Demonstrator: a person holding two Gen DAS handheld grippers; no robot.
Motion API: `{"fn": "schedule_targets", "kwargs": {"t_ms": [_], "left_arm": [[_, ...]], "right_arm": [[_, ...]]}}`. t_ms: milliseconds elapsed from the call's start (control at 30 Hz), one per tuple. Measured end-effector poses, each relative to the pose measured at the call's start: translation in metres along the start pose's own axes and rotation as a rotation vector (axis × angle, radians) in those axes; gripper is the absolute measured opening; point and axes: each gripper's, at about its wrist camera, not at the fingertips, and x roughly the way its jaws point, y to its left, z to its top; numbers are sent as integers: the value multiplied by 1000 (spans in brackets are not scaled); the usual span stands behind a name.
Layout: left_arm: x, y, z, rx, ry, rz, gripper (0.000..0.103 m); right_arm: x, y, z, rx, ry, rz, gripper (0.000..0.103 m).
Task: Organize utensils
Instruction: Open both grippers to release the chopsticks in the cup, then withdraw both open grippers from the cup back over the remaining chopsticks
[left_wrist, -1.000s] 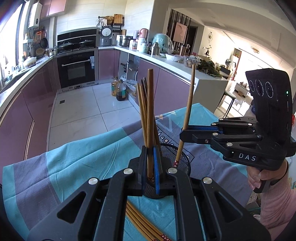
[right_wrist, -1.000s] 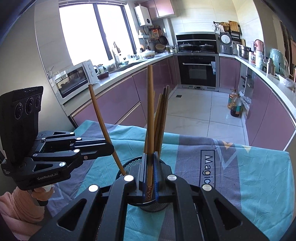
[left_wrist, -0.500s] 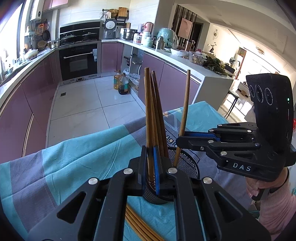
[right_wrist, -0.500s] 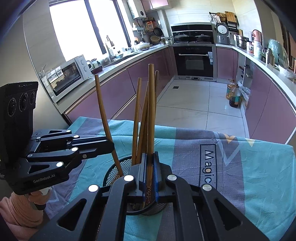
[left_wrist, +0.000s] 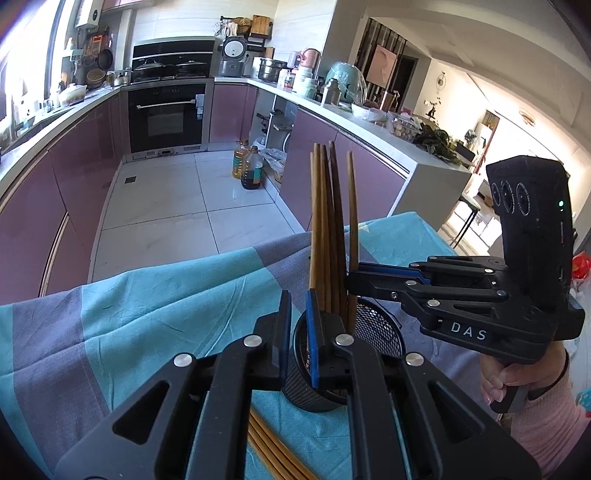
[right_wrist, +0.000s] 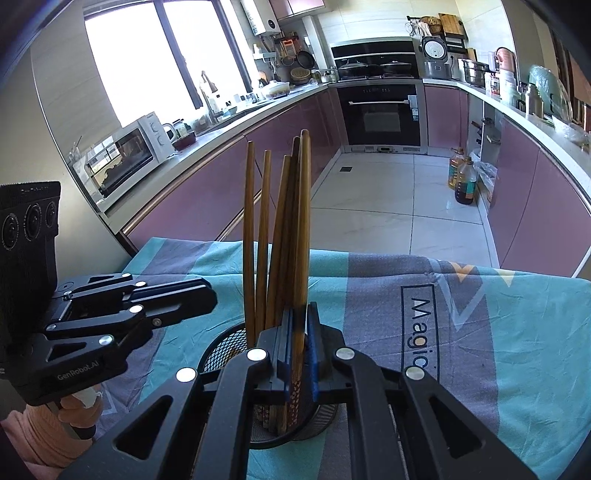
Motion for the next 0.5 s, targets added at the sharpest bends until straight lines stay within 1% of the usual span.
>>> {"fn": "schedule_targets", "kwargs": {"t_ms": [167,333,400,467,500], "left_arm": [[-17,11,-11,-29,-47,21,9],[-45,21,-28,-42,-111,52,14],[-56,26,-37,-50,-132,64,21],[-67,31,-46,-57,-144,69,27],[-73,34,-52,-62,-151,75,28]], "right_arm": [[-6,-4,-1,14,-27,6,11],[-27,0,-10,4,-79,28,16],[-41,6,-16,-15,-106,60,19],[-53,15,-22,-41,-125,89,31],[-61,22,-28,-62,-134,113,35]]}}
